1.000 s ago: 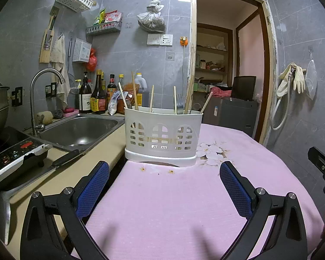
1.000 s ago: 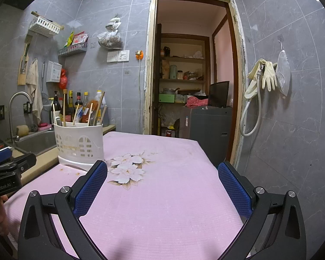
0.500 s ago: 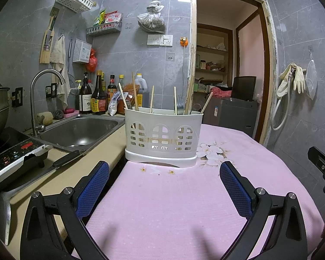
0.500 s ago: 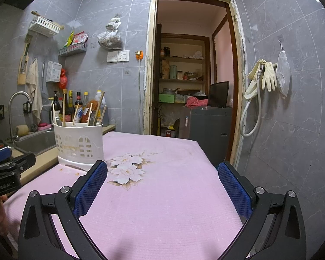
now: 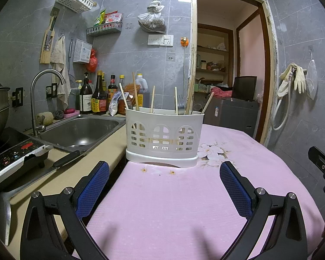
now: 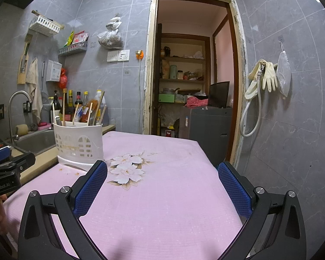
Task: Organize utensils
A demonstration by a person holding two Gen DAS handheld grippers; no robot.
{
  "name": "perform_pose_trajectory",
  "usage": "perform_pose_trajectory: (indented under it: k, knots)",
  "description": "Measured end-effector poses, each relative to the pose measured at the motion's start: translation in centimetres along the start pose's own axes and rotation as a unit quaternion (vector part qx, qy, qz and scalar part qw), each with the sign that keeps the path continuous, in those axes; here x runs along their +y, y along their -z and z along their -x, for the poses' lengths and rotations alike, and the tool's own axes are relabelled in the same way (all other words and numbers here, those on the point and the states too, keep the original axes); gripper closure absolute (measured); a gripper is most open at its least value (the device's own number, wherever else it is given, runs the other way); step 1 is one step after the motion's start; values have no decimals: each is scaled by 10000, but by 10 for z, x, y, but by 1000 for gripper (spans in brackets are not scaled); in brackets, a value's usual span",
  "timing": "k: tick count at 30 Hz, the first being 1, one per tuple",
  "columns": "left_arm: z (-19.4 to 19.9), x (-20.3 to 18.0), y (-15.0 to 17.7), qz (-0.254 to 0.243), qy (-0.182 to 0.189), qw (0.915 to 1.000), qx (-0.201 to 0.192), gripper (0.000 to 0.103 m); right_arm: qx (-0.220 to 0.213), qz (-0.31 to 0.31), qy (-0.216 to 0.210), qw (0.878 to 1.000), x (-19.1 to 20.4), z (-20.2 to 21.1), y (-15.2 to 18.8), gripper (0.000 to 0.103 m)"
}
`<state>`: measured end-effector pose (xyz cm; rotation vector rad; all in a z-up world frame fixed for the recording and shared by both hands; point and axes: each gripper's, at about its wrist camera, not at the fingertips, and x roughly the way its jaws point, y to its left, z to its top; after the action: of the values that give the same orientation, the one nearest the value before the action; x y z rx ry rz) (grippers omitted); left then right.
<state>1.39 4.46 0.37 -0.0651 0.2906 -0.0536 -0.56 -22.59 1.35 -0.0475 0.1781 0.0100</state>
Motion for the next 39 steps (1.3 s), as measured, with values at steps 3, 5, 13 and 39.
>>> perform_pose_trajectory:
  k: [3, 5, 13, 39]
  knots:
    - [0, 0, 0, -5, -11, 10000, 1, 3, 1, 5, 2, 10000, 0, 0, 0, 0]
    - [1, 0, 0, -2, -15, 10000, 0, 3, 4, 0, 0, 10000, 0, 0, 0, 0]
    - [0, 0, 0, -5, -15, 10000, -2, 3, 3, 5, 0, 10000, -1, -1, 0, 0]
    - [1, 4, 0, 28, -35, 10000, 39, 3, 7, 9, -3, 10000, -1, 0, -1, 0]
